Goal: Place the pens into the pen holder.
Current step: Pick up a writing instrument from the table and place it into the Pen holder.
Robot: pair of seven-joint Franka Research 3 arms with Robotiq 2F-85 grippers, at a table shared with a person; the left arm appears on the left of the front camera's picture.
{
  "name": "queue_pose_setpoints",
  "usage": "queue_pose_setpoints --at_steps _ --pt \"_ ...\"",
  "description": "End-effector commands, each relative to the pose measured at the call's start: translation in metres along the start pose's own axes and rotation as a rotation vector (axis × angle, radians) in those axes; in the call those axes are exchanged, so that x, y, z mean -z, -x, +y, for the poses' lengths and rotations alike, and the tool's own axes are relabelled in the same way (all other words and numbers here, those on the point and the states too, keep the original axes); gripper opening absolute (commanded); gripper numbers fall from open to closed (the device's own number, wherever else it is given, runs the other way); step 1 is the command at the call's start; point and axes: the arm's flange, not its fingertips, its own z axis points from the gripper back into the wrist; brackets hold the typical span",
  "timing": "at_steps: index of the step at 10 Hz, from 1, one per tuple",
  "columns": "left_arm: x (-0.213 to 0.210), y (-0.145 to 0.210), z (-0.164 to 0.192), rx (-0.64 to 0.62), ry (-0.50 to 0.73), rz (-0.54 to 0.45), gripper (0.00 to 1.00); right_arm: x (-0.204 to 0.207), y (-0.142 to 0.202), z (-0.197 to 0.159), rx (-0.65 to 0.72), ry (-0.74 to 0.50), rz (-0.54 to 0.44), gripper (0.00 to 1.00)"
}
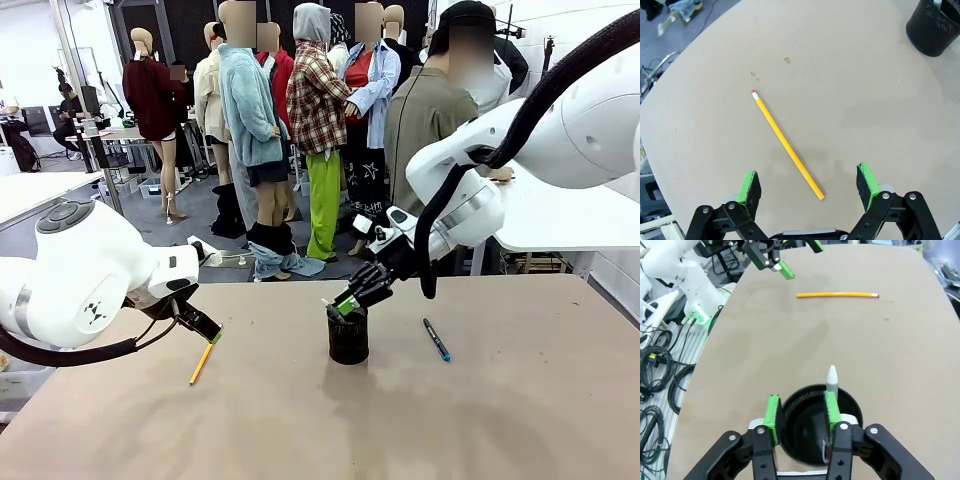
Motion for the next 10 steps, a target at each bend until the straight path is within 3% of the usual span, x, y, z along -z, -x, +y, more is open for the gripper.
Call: queue_pose_setpoints --at_steps 1,2,5,7,10 --pt "-0.001 0.0 0.002 -0.004 0.0 -0.002 1.0 -0.027 0.005 0.019 -0.006 0.088 -0.013 0.67" --pt "-0.001 0.0 0.002 -0.004 0.0 -0.002 1.0 -0.049 0.007 0.028 0.043 0.157 0.003 0.67" --pt "-0.001 0.0 0.002 -0.004 0.0 -0.002 1.0 -0.113 -0.001 0.062 0.334 0.491 0.236 0.67" --pt "-0.001 0.0 0.002 -0.004 0.0 -0.002 1.0 -0.136 -0.013 0.063 0.497 0.605 0.381 0.67" --pt "-0.001 0.0 0.002 -0.004 0.0 -0.002 1.0 -0.134 -0.029 0.055 0.714 0.689 0.617 0.67"
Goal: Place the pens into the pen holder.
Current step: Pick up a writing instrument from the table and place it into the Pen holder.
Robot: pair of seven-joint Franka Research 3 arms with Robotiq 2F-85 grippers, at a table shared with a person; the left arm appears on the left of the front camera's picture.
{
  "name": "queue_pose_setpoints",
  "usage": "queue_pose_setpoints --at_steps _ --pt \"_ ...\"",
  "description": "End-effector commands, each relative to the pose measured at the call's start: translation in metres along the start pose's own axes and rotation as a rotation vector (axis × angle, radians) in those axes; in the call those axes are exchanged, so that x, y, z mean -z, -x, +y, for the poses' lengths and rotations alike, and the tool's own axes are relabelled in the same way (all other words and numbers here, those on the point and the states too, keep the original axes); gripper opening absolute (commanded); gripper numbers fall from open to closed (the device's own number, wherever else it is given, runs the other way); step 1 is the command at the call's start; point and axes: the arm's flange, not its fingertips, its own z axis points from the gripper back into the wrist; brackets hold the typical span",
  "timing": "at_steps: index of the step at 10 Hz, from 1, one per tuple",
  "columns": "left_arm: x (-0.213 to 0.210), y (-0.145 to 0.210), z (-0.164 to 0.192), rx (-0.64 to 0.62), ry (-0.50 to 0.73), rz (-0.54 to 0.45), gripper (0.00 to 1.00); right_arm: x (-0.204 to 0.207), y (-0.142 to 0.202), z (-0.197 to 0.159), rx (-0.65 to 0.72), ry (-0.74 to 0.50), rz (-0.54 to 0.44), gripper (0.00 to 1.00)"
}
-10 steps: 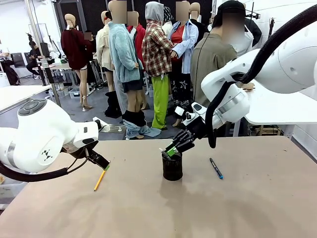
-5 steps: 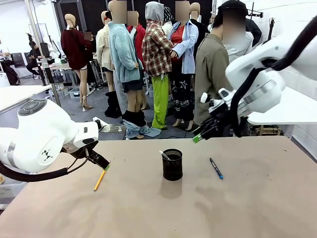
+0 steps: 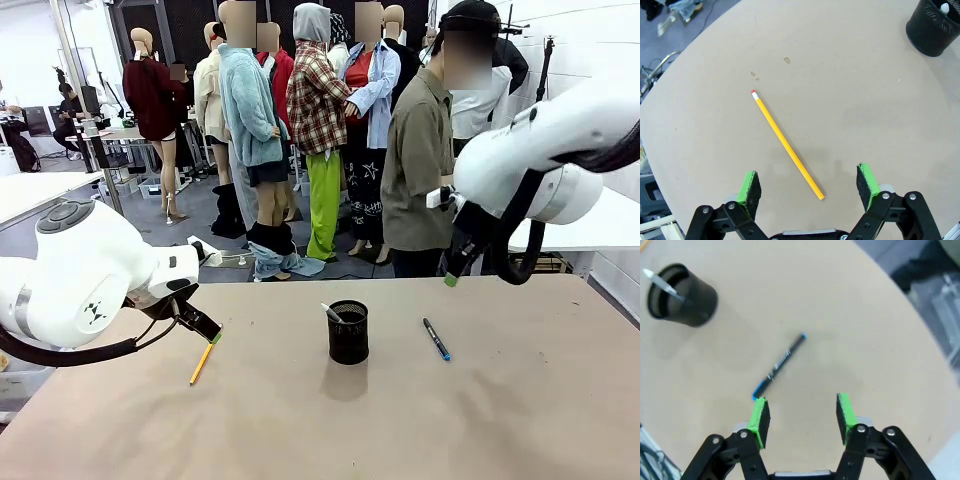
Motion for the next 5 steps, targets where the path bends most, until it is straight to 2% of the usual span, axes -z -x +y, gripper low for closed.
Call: queue_pose_setpoints --at_steps 1,2,5 --pt "-0.001 0.0 0.002 -0.005 0.0 -0.002 1.0 -0.007 -0.042 0.013 0.111 -0.011 0.208 0.67" --pt "-0.001 0.0 0.002 -0.005 0.0 -0.002 1.0 -0.002 -0.05 0.018 0.133 -0.006 0.276 0.67" --pt "-0.001 0.0 0.002 -0.005 0.0 -0.002 1.0 0.017 -0.063 0.032 0.174 -0.022 0.359 0.67"
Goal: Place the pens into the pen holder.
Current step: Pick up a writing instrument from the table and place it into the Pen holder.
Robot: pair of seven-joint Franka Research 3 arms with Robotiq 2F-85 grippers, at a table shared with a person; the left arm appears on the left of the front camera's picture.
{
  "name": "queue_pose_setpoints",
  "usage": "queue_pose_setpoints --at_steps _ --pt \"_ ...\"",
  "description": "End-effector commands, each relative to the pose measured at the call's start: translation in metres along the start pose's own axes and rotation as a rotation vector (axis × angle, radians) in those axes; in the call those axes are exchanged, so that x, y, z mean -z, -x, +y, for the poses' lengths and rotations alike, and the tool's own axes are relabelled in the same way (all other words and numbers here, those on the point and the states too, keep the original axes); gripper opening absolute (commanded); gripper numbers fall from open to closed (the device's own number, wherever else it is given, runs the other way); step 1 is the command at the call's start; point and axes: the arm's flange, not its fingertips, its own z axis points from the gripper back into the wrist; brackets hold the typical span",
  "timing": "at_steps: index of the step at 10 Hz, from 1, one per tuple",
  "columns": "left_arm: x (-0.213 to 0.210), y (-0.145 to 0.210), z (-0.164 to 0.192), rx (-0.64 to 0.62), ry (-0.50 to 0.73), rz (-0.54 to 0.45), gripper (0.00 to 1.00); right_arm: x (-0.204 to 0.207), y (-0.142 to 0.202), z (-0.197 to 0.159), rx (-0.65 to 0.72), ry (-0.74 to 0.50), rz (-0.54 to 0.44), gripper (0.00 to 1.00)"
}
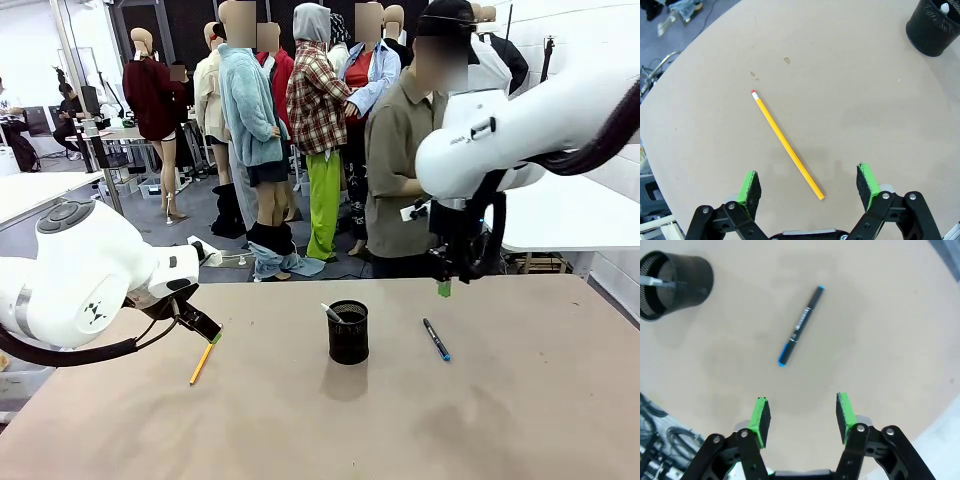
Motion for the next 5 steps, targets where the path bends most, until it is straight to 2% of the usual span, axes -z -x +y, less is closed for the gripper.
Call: queue_pose_setpoints --at_steps 1,5 --pt "-0.001 0.0 0.002 -0.005 0.0 -0.002 1.0 0.017 -0.018 0.0 0.036 -0.048 0.03 0.67" --pt "-0.001 0.0 0.002 -0.005 0.0 -0.002 1.0 0.072 -0.035 0.01 0.058 -0.166 0.075 0.67"
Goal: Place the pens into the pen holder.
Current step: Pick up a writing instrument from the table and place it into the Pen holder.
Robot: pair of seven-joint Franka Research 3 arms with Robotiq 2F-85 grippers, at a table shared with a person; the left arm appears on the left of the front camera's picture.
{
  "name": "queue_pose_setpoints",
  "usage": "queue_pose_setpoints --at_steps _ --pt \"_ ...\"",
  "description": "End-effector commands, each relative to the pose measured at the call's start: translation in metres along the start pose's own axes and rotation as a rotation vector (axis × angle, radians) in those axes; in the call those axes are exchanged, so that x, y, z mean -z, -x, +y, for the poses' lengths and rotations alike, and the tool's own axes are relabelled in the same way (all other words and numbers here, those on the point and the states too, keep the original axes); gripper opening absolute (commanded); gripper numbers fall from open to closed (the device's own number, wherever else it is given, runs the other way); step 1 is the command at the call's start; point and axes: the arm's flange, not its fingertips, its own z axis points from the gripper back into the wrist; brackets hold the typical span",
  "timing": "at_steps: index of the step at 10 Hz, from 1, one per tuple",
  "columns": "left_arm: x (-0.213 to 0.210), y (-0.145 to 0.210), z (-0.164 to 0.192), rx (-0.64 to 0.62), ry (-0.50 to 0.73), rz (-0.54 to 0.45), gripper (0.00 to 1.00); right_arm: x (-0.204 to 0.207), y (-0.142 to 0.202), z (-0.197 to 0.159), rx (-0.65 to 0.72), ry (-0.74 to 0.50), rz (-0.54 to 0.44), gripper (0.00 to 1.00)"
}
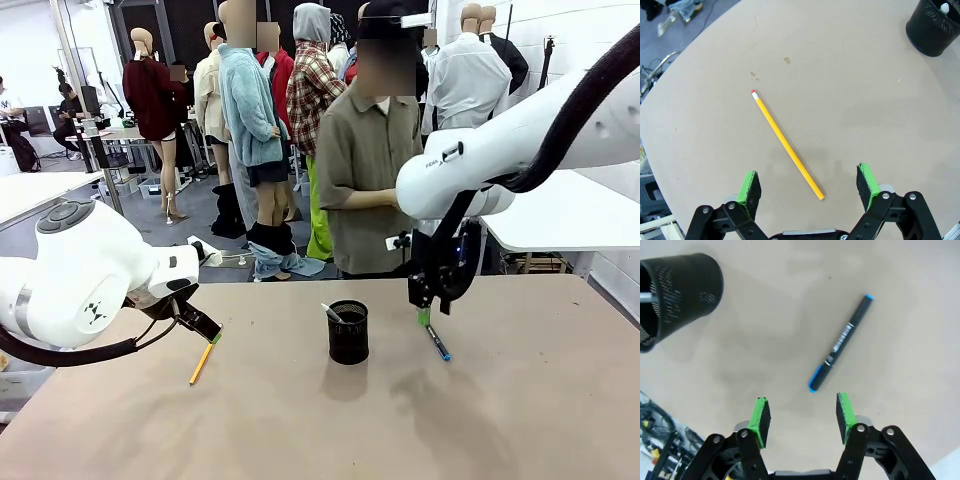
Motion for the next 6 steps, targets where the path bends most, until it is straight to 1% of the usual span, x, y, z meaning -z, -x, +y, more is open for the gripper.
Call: queue_pose_setpoints --at_steps 1,3,6 --pt "-0.001 0.0 0.002 -0.005 0.0 -0.002 1.0 0.011 -0.012 0.002 0.037 -0.027 0.003 0.67" --pt "-0.001 0.0 0.002 -0.005 0.0 -0.002 1.0 0.029 -0.014 0.0 0.06 -0.041 0.022 0.67" --pt "-0.001 0.0 0.002 -0.005 0.0 -0.002 1.0 0.045 -0.018 -0.009 0.149 0.0 0.014 0.67"
